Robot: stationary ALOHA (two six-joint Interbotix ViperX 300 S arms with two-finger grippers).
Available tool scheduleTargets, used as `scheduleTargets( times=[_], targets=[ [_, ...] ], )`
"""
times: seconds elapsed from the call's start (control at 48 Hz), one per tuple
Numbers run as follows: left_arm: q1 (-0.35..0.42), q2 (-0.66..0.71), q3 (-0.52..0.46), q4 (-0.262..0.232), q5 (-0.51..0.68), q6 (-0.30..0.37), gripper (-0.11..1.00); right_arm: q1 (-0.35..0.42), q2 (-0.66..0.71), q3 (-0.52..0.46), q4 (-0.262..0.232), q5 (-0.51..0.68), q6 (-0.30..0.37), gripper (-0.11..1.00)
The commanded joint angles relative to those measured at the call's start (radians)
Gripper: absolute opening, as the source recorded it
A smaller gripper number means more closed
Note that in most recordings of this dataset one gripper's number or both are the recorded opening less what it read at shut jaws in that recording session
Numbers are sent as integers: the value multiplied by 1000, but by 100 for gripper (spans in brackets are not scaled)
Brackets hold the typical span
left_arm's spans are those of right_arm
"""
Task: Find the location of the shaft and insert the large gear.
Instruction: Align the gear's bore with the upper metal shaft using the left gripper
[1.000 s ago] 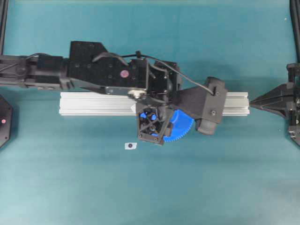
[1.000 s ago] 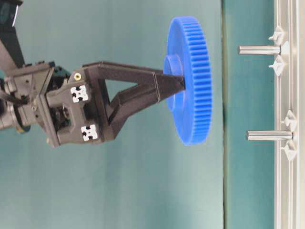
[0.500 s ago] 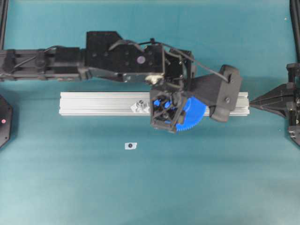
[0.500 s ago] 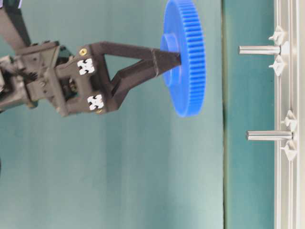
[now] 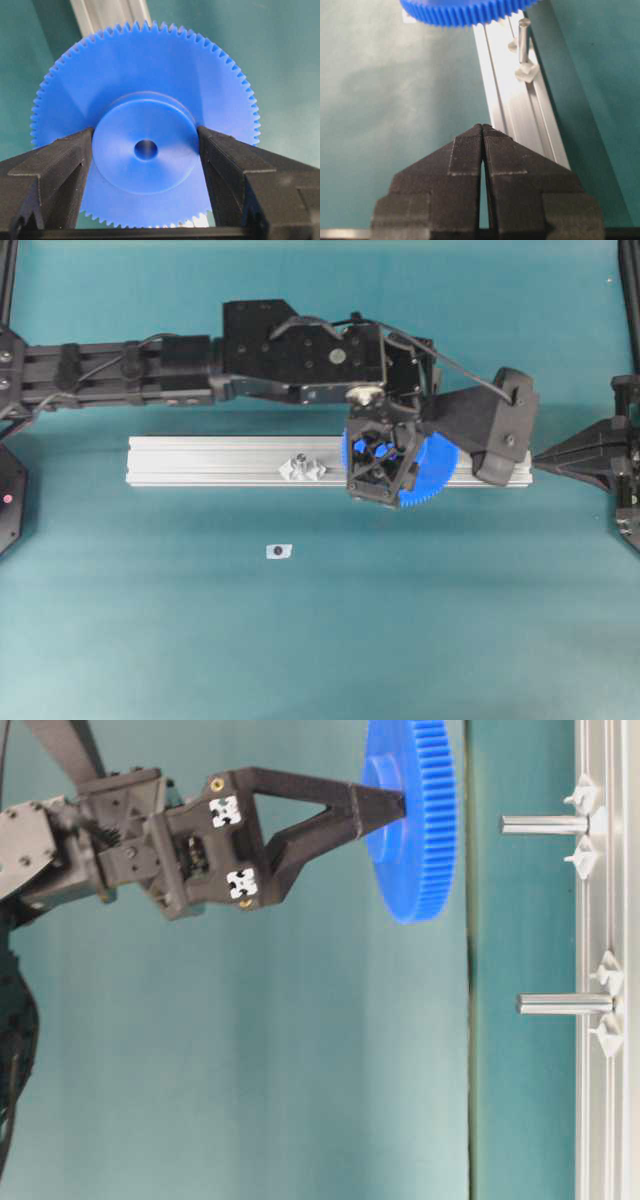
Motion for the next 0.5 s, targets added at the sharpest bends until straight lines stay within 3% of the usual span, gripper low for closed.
scheduleTargets(
  times=[0.0,0.479],
  targets=[
    [0,-12,-49,2,8,5,70,-3,6,-9,-2,-5,9,0],
    [17,64,-109,2,41,-2,70,-3,6,-6,0,-6,9,0]
  ],
)
